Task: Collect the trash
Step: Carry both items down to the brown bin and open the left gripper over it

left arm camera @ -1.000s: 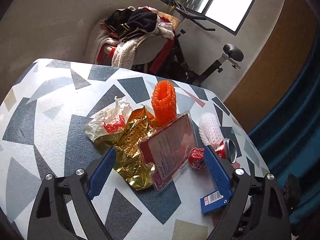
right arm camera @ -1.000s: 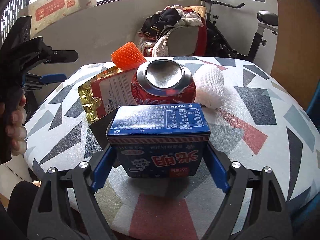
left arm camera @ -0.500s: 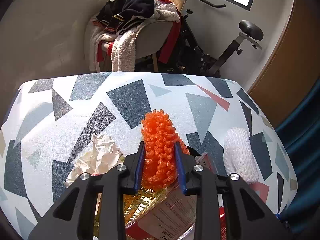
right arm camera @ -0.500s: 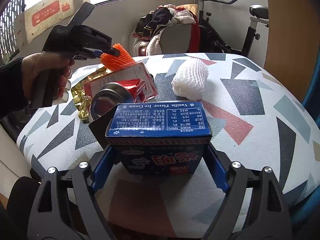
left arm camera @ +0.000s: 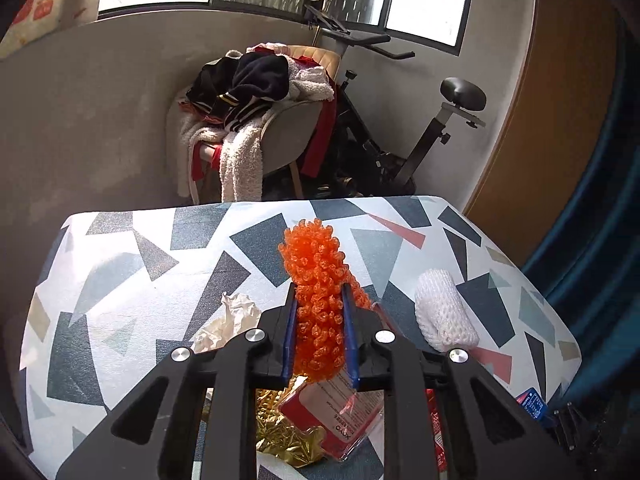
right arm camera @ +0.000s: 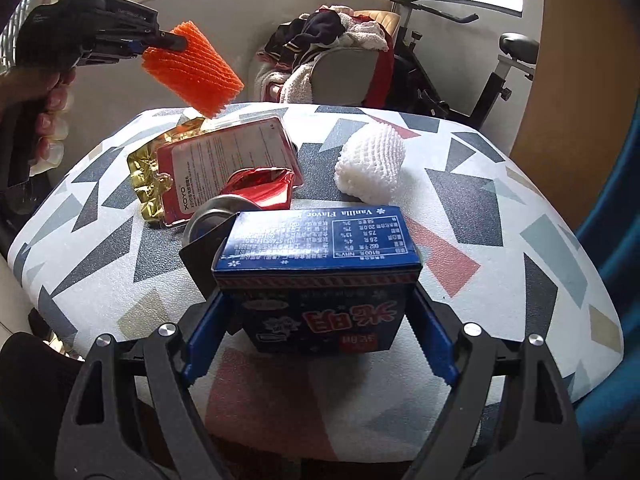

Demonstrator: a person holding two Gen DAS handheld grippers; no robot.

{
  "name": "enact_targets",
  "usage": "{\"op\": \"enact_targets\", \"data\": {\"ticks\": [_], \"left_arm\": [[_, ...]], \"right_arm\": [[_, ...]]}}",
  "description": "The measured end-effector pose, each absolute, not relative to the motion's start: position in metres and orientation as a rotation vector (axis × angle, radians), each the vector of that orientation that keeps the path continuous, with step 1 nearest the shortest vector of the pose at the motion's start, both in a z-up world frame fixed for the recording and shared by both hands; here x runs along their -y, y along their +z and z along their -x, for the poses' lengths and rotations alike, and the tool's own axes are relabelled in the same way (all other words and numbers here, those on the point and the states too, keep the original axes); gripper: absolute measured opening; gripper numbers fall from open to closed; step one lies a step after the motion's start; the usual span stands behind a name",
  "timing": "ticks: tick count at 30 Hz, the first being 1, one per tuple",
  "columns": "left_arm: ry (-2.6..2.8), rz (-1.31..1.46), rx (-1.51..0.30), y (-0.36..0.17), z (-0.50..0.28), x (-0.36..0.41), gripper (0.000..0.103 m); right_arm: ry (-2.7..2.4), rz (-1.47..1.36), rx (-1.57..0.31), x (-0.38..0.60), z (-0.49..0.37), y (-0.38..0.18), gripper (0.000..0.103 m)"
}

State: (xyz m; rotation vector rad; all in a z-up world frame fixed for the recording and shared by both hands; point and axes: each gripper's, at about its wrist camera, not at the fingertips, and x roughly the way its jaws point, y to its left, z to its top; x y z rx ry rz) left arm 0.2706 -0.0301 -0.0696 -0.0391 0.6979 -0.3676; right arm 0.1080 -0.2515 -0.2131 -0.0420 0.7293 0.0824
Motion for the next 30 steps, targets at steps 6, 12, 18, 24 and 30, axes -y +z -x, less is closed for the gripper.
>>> {"op": "enact_targets", "data": {"ticks": [6,12,18,24,30], "left_arm": [[-0.421,0.104,-0.683,-0.060,-0.222,0.005,0.019],[-0.470,0.078,-0.692,-0.071,-0.163,-0.010,0.019],[-0.506,0.063,-0.700,-0.085,-0.105,-0.020,0.019],[-0.532,0.033,-0.737,-0.109,-0.049,-0.022,0.019],[-0.545,-0.019,-0.821,-0.139,-0.005,-0.011,0.019]], "right_arm": [[0.045,0.040,-0.743,0.259,-0.099,-0.213,0.082],[0.047,0.026,-0.735,0.260,-0.086,-0.205,0.082],[0.087,0.014,-0.701,0.254,-0.068,-0.194,0.082],[0.154,0.015,-0.669,0.246,-0.046,-0.189,0.082],[0.205,0.031,-0.657,0.238,-0.023,-0.190,0.082]]}}
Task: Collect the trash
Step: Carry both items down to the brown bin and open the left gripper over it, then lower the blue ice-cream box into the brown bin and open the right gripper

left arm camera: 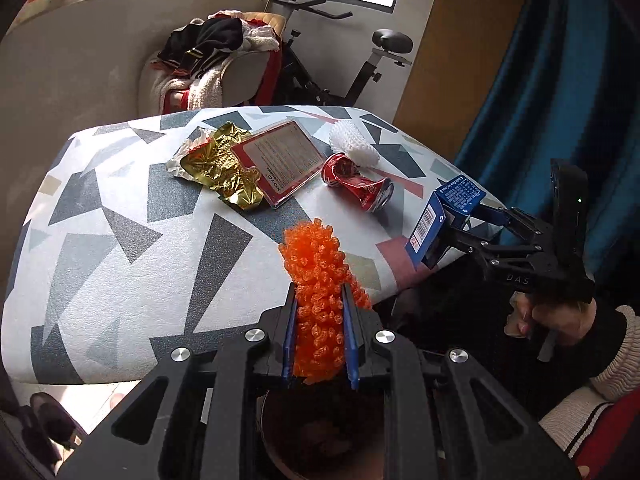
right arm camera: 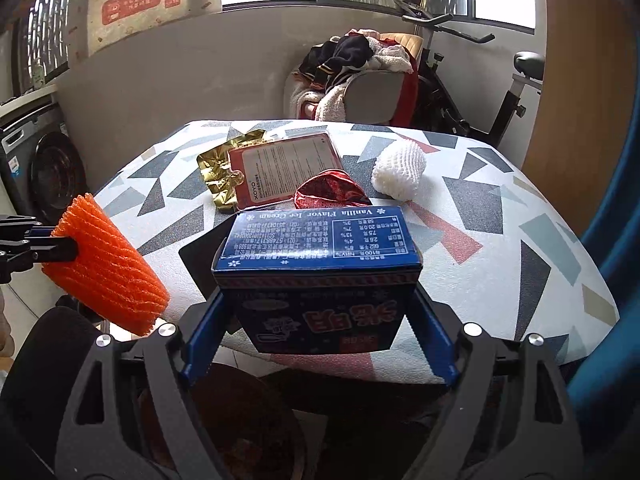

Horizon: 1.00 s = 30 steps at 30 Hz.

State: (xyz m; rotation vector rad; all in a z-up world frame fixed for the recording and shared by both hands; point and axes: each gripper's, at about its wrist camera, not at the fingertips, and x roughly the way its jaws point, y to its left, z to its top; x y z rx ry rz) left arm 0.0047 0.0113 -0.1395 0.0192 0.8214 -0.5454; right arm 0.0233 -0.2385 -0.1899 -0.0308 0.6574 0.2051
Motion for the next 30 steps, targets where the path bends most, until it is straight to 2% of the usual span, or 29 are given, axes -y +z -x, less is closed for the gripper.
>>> {"op": "enact_targets", "data": {"ticks": [7,12,13,15,20,26,30], "left_arm": [[-0.564,-0.069,-0.925,-0.172,0.023,0.004,0.020],[-0.586,-0.049,-0.946,-0.180,0.032,0.006,0.027],[-0.591,-0.042,-0.946,-0.181,0.034,0.006,0.035],[-0.589,-0.031,-0.934,-0.180,0.038,0.004,0.058],[-0.542,0.033,-0.883,-0.175,0.042,-0.010,0.069],[-0.394,0.072,-0.785,-0.168,0.041,-0.033,0.092],[-0.316,0.070,-0.745,-0.165,0.039,-0.041,0.096]], "right_arm": [[0.219,0.018,-0.667,0.241,-0.005,-0.195,0.082],[0.230,-0.003,-0.680,0.242,0.003,-0.201,0.082],[0.231,-0.006,-0.685,0.241,0.004,-0.203,0.083],[0.236,-0.010,-0.693,0.240,0.005,-0.205,0.082],[0.260,-0.001,-0.708,0.232,0.008,-0.211,0.083],[0.315,0.038,-0.733,0.214,0.010,-0.218,0.083],[0.370,0.061,-0.756,0.203,0.009,-0.224,0.083]]}}
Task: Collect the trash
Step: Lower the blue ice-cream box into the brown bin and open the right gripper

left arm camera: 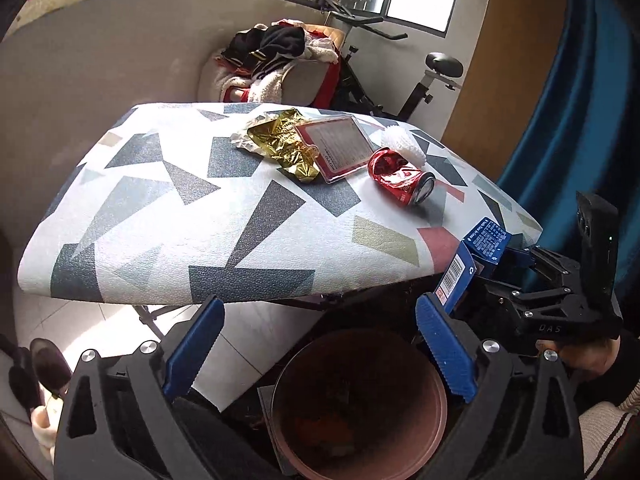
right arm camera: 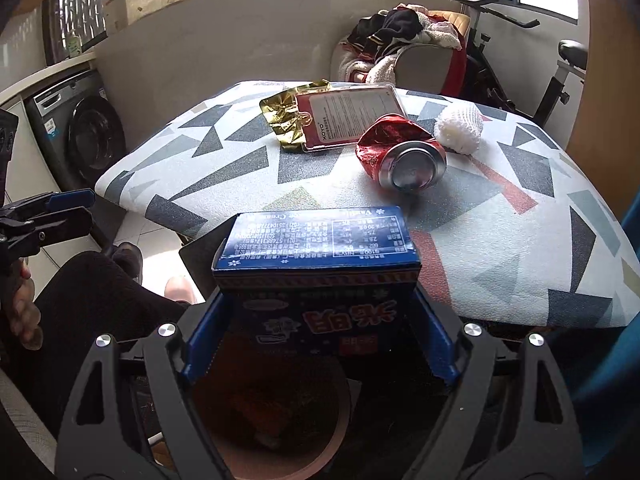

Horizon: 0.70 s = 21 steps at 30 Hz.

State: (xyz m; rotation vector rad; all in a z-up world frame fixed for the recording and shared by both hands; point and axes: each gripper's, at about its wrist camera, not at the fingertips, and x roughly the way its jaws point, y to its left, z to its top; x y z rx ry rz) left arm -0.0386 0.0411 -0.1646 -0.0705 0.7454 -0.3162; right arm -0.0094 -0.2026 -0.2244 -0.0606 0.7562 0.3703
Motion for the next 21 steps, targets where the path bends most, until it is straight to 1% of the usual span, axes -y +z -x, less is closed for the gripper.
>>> {"op": "enact_targets", "data": {"ticks": [9,21], "left_arm": [[-0.255,0.034,-0.716,-0.167,0.034,-0.045,0.097],[-0.220,0.047,-0.761,-0.184,0.028,-0.045,0.097]], "right_arm": [[0.426,0.116,-0.824,0.184,0.008,-0.240,0.083],[0.467,0.156,-0.866,0.171,0.006,-0.250,0.083]]}}
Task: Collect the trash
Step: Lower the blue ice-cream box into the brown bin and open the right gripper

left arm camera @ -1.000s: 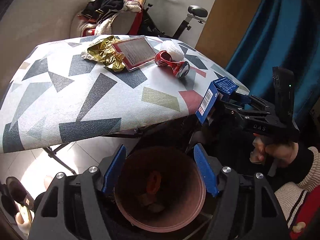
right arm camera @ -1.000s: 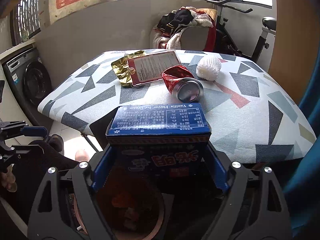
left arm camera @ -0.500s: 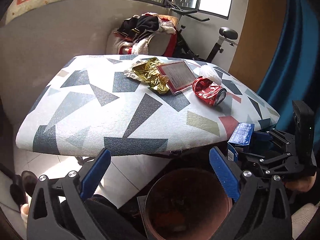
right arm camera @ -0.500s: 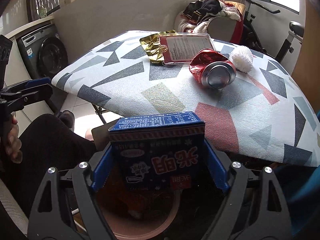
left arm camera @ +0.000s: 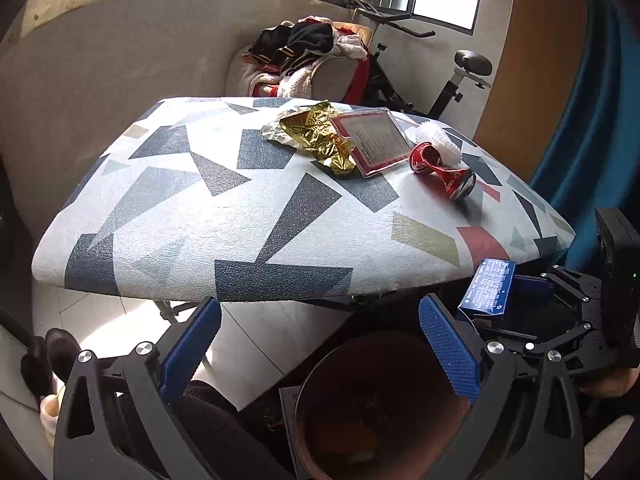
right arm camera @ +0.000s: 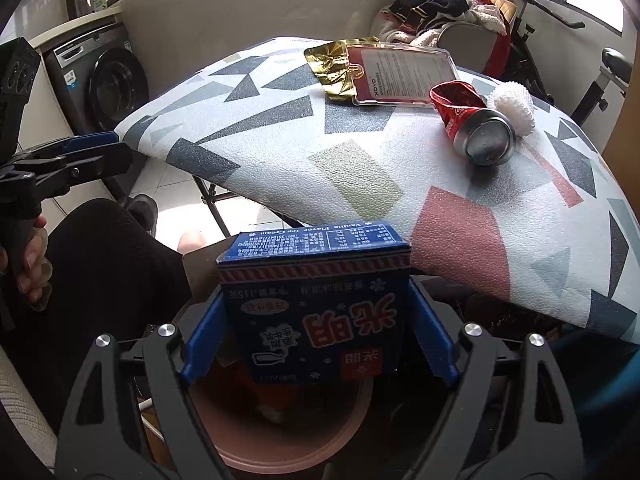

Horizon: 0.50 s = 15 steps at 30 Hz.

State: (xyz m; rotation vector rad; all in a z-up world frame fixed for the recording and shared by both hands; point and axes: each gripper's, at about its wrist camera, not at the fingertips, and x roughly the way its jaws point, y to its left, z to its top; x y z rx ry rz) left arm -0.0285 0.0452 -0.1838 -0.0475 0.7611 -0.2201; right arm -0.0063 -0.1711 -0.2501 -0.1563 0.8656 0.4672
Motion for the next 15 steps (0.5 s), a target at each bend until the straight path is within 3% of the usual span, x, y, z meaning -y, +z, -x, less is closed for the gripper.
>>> {"op": "enact_targets", "data": {"ticks": [5,7,15], "left_arm": [[-0.220,0.024,-0.775,-0.1872,0.0273,-0.0390,0.097],[-0.218,0.028,-0.780,-0.1882,0.0266,-0.0391,0.097],[-0.205,0.050,-0.790,-0.1889,0.0256,-0.0430,0.097]], "right_arm": [[0.478,0.168,-0.877,0.1678,0.0053,-0.2525,0.085],[0.475,0.171,-0.874,0.1679,0.0058,-0.2526,0.094],[0.452,0.142,-0.870,0.1741,0.0047,-0.2507,0.096]]}}
